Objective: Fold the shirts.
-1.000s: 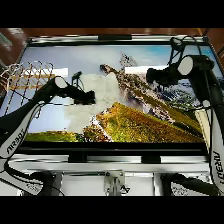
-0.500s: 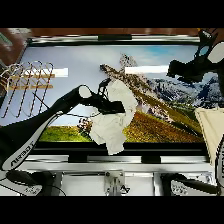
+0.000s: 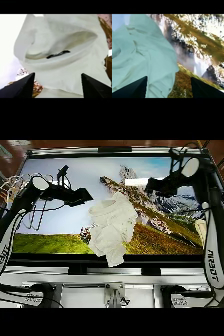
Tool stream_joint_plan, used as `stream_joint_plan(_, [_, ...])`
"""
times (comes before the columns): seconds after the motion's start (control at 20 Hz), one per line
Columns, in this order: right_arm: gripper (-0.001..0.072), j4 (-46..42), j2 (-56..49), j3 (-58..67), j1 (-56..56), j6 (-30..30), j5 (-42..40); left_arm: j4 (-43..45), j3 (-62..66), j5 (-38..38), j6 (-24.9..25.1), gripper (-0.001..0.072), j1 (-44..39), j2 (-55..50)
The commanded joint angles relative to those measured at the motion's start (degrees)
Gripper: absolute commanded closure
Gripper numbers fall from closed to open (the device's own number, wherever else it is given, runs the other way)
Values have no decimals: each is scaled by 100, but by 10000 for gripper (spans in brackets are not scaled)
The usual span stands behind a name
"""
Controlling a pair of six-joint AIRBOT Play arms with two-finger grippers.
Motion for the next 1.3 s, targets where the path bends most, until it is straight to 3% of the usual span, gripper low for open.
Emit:
stream_joint_plan(0.0, [48, 256, -505, 7, 509, 98, -525, 116, 15, -175, 133, 58, 367, -529])
stream_joint_plan(0.15, [48, 387, -935, 7, 1014, 133, -1307, 90, 15, 22, 219, 70, 286, -870])
stream_joint_plan(0.3, [48, 721, -1320, 7, 1276, 160, -1606, 98, 15, 57, 444, 165, 118, -1019])
stream_joint_plan(0.35, [48, 824, -1421, 7, 1298, 160, -1609, 96, 15, 90, 470, 166, 68, -1047])
stream_joint_plan(0.4, [49, 955, -1495, 7, 1296, 160, -1628, 96, 15, 146, 468, 218, 31, -1078])
stream_joint_plan(0.5, [50, 1091, -1576, 7, 1298, 166, -1781, 87, 15, 319, 466, 432, -22, -1091])
stream_joint_plan(0.7, [54, 1108, -1698, 7, 1298, 404, -1943, 57, 15, 417, 470, 436, -26, -1084])
stream_joint_plan(0.75, [133, 1128, -1762, 7, 1298, 490, -1943, 48, 15, 420, 470, 456, -26, -1084])
stream_joint_plan(0.8, [172, 1167, -1825, 7, 1298, 560, -1947, 46, 15, 415, 470, 545, -35, -1084])
stream_joint_plan(0.85, [173, 1263, -1899, 7, 1298, 592, -1947, 46, 15, 413, 474, 575, -44, -1078])
stream_joint_plan(0.9, [273, 1362, -1961, 7, 1298, 595, -1945, 46, 15, 413, 516, 624, -52, -1064])
stream_joint_plan(0.95, [525, 1462, -2006, 7, 1296, 595, -1943, 42, 15, 420, 656, 651, -66, -1038])
stream_joint_plan(1.0, [635, 1508, -2015, 7, 1296, 595, -1947, 42, 17, 463, 852, 652, -92, -975])
stream_joint_plan(1.1, [636, 1493, -1978, 140, 1296, 203, -1762, 48, 20, 702, 1180, 653, -133, -691])
stream_joint_plan(1.25, [636, 1392, -1670, 780, 1290, -684, -1279, 50, 345, 1220, 1228, 653, -208, 79])
